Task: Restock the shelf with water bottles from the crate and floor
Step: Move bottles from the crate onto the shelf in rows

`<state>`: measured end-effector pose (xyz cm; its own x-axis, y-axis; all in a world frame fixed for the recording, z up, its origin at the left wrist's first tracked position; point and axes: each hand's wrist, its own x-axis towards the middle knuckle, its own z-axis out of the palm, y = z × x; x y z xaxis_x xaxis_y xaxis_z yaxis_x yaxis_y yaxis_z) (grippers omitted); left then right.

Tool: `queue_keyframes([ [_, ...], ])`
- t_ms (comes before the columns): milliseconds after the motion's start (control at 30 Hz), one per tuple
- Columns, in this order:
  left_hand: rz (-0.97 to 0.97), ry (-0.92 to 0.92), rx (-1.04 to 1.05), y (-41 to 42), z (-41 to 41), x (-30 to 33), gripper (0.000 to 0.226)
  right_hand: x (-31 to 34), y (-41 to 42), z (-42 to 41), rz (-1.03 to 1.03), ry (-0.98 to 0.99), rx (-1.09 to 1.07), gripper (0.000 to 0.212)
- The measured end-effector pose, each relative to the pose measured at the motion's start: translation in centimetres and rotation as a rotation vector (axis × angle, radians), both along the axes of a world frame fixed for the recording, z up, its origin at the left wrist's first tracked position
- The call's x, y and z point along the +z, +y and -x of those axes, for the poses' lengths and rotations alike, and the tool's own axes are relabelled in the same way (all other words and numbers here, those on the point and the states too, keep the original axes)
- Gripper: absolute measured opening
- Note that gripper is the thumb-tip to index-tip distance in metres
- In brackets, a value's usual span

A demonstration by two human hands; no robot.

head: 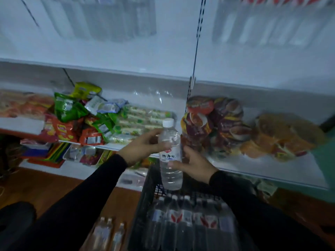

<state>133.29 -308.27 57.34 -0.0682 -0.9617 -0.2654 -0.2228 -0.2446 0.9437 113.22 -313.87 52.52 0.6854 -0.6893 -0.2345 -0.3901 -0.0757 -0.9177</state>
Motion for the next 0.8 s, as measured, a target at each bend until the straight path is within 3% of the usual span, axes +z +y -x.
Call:
queue_keyframes([
  [200, 0.338, -0.071, 0.128, 0.0, -2.6, 12.6, 0.047, 12.3, -2.0, -3.4, 0.318, -0.106, 0.124, 0.065],
  [367, 0.563, -0.147, 0.32, -0.9, -6.0, 21.7, 0.031, 20.0, -4.9, -5.6, 0.557, -0.187, -0.003, 0.062],
  [433, 0.607, -0.164, 0.416, -2.2, -8.0, 24.0, 0.037, 20.8, -7.0, -5.8, 0.696, -0.09, -0.08, 0.055],
  [533, 0.626, -0.255, 0.555, -4.6, -10.8, 25.7, 0.097, 20.5, -9.8, -6.3, 0.877, 0.144, -0.103, 0.057],
  [567, 0.629, -0.29, 0.592, -5.6, -11.6, 25.7, 0.104, 20.1, -10.7, -6.4, 0.889, 0.236, -0.086, 0.059],
  [700, 0.599, -0.479, 0.687, -9.3, -12.6, 24.2, 0.091, 18.0, -12.9, -6.9, 0.882, 0.582, 0.032, 0.064],
  [800, 0.584, -0.531, 0.734, -12.3, -12.8, 23.3, 0.084, 17.6, -14.2, -7.1, 0.894, 0.649, 0.062, 0.07],
])
